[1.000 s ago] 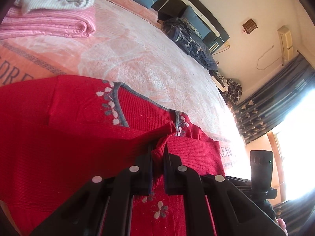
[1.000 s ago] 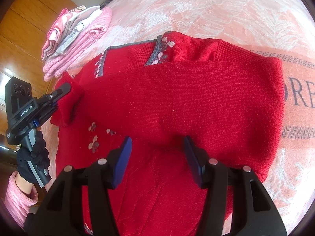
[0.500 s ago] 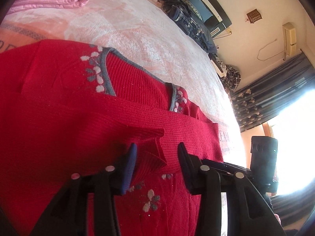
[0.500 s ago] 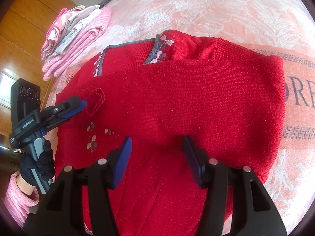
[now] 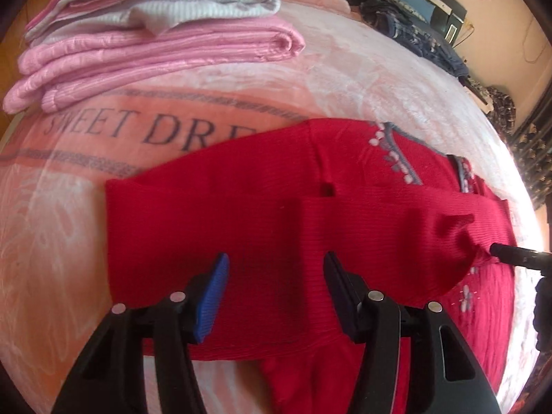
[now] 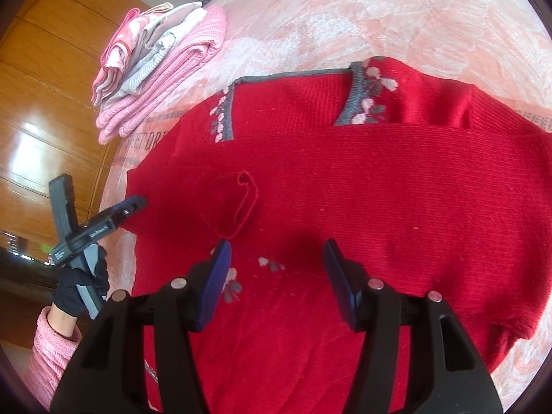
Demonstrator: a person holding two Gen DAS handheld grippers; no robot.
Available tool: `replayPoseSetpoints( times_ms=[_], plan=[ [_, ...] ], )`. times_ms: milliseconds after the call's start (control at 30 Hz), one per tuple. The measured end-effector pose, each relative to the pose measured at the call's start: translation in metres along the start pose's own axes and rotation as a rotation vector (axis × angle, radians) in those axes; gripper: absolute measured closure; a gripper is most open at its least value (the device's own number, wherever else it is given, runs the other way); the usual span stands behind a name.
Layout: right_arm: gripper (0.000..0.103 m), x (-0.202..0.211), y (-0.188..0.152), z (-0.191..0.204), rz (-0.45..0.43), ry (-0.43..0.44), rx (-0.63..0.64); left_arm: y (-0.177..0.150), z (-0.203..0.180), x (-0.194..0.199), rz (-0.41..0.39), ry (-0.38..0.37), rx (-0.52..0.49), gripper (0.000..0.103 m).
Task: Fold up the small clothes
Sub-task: 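Grasp the sweater fabric below the folded sleeves with the right gripper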
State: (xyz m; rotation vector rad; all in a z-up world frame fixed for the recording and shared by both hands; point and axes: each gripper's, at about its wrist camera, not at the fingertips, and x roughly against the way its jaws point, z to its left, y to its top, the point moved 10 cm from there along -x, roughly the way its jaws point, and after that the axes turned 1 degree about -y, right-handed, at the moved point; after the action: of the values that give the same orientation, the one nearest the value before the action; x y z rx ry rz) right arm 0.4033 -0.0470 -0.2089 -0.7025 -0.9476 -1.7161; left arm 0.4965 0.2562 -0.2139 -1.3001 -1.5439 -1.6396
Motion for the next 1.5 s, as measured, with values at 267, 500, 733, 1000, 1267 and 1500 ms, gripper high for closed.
replayPoseSetpoints(
  times_ms=[267,500,733,1000,1267,1500],
  plan=[
    [0.047,-0.032,0.012,0.034,0.033,0.020,0.017,0.003,-0.006,0.006,-0.063,-0.104,-0.004,0.038],
    [0.072,-0.042,0.020,0.034,0.020,0.027,0.006,0.038,0.039,0.053,-0.241,-0.002,0.088,0.038],
    [0.100,-0.038,0.018,0.040,-0.007,0.004,0.068,0.044,0.094,0.063,-0.278,0.077,0.231,0.038],
    [0.100,0.005,0.033,0.029,-0.090,0.027,0.046,0.035,0.093,0.050,-0.250,0.071,0.252,0.038],
    [0.100,0.046,0.035,-0.022,-0.146,-0.024,-0.021,0.036,0.053,0.042,-0.243,0.055,0.158,0.038],
    [0.100,0.074,0.025,-0.064,-0.172,-0.069,-0.065,0.036,0.029,0.034,-0.234,0.042,0.123,0.038]
  ],
)
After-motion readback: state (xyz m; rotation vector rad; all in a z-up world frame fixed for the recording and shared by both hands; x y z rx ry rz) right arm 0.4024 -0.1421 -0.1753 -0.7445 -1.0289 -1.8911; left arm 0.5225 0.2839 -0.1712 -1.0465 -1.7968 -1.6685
